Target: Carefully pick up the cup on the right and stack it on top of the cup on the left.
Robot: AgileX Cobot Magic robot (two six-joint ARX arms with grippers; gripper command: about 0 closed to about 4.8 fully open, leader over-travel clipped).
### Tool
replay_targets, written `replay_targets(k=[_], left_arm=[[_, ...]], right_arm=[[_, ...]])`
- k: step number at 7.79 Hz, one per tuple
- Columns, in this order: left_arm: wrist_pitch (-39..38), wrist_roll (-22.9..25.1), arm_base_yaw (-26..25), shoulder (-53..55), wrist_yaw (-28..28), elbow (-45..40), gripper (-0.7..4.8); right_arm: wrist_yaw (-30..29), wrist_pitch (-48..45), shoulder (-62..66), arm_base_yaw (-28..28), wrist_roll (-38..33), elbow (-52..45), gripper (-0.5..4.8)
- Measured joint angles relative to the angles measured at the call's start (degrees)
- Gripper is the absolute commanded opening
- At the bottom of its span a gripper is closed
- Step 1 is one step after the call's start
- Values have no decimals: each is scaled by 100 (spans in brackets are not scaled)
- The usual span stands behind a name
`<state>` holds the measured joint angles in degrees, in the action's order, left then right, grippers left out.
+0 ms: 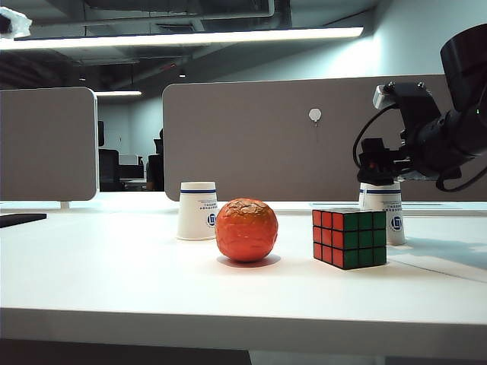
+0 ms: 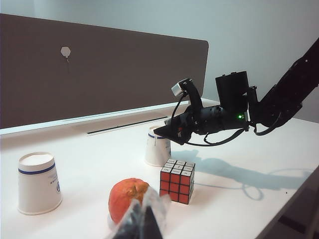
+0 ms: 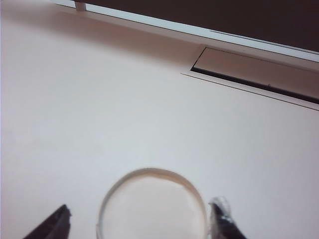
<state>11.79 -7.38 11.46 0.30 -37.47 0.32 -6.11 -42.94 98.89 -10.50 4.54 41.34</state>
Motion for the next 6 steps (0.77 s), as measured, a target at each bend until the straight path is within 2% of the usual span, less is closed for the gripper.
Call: replay_targets(k=[1, 2, 4, 5, 6], left_arm=[[0, 0, 0, 0, 0, 0, -4], [0, 0, 0, 0, 0, 0, -4], [0, 0, 0, 0, 0, 0, -4], [0, 0, 0, 0, 0, 0, -4], [2, 0, 0, -2, -2, 2, -4]], right_arm=[[0, -28, -2, 0, 2, 0, 353], [0, -72, 0, 0, 2, 0, 307], [0, -127, 0, 0, 2, 0, 316], [0, -127, 0, 0, 2, 0, 432], [0, -129, 173, 0, 0, 2, 431]])
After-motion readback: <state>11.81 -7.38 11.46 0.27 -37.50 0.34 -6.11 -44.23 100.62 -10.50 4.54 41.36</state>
